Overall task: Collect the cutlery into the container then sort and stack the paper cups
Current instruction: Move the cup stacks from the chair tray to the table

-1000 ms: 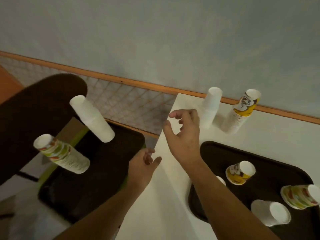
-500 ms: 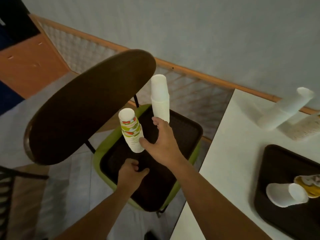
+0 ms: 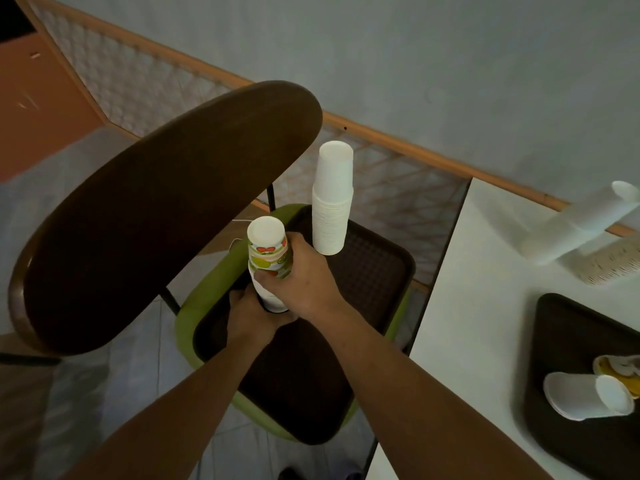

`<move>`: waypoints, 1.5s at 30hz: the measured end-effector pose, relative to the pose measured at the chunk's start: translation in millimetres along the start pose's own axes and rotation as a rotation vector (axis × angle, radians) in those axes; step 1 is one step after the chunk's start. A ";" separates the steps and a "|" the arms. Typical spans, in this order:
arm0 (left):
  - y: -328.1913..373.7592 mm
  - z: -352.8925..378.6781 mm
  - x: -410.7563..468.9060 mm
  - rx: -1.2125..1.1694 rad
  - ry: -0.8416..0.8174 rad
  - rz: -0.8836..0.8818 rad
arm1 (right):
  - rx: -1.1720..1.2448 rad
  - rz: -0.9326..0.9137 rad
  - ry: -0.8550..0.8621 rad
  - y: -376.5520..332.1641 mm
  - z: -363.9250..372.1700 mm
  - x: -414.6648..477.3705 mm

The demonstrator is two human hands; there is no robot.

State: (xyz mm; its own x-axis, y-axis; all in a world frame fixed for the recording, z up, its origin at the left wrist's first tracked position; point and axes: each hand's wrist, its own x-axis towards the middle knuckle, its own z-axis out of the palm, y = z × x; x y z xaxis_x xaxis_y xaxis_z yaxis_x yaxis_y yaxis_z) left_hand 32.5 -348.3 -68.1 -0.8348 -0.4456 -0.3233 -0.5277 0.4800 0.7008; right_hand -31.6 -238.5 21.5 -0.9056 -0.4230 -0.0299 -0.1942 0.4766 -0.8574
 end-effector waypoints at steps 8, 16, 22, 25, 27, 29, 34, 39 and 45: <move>10.6 -1.0 -9.9 -0.080 0.077 0.037 | 0.029 -0.029 0.024 -11.5 -15.3 -15.0; 48.5 -3.5 -40.9 -0.164 0.047 0.162 | 0.041 -0.051 0.085 -35.9 -62.5 -38.9; 114.3 8.8 -70.5 -0.104 0.076 0.341 | -0.007 -0.089 0.193 -45.8 -137.4 -60.0; 153.7 26.6 -88.2 -0.063 0.085 0.479 | -0.006 -0.079 0.254 -41.7 -187.5 -76.0; 184.6 43.1 -98.9 -0.061 0.075 0.581 | 0.004 -0.063 0.310 -36.1 -224.3 -89.1; 219.2 64.0 -108.9 -0.082 0.052 0.660 | 0.016 -0.053 0.380 -28.1 -264.3 -103.1; 311.0 135.0 -135.9 -0.121 -0.075 0.719 | 0.006 -0.026 0.524 10.5 -374.5 -140.2; 398.0 229.3 -167.9 -0.105 -0.144 0.738 | -0.022 -0.002 0.612 70.6 -481.1 -176.6; 469.9 345.2 -198.6 -0.124 -0.294 0.695 | -0.037 0.046 0.650 158.4 -580.0 -214.9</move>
State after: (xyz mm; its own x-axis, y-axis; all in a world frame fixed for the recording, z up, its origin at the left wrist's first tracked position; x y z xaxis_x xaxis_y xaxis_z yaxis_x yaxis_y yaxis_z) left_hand -104.0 226.6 105.9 -0.9850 0.1559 0.0743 0.1414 0.4808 0.8654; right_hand -86.3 374.8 190.2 -0.9544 0.1456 0.2607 -0.1521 0.5141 -0.8441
